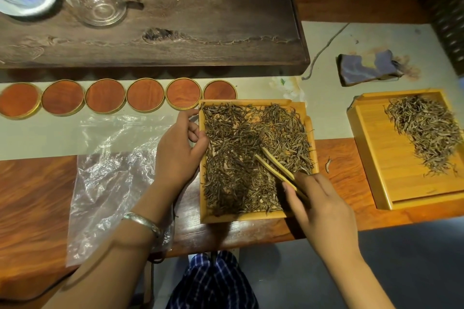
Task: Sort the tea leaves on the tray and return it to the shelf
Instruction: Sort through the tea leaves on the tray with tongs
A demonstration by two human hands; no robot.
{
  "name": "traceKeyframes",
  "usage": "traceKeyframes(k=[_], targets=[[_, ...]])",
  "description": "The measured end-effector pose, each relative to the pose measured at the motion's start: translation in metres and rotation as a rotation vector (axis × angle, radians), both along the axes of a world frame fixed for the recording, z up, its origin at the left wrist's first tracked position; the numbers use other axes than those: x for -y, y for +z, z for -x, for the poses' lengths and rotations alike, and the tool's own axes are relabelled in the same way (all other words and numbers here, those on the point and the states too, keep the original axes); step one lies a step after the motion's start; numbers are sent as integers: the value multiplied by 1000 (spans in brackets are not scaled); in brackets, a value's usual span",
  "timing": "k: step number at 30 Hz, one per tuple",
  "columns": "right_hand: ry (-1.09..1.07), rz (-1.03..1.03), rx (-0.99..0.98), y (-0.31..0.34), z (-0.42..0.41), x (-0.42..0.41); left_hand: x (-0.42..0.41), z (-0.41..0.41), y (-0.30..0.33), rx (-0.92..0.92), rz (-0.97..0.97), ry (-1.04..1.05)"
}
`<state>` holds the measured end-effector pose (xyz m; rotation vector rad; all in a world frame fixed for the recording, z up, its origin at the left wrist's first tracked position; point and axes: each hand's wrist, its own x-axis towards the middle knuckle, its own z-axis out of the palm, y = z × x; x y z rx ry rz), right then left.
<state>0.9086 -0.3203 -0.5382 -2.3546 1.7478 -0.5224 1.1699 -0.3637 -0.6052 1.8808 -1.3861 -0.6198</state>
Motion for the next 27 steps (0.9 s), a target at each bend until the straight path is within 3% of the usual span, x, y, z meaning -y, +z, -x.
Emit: traceKeyframes(k=[16,23,27], targets=[[-146,-14,-33,-1,-50,16,0,-1,-1,-2,1,0],[-271,-13,231,14,-47,29,1,0,-1,-1,-3,0],[-324,19,379,29,-52,87,-1,-1,-1,-6,2,-1]])
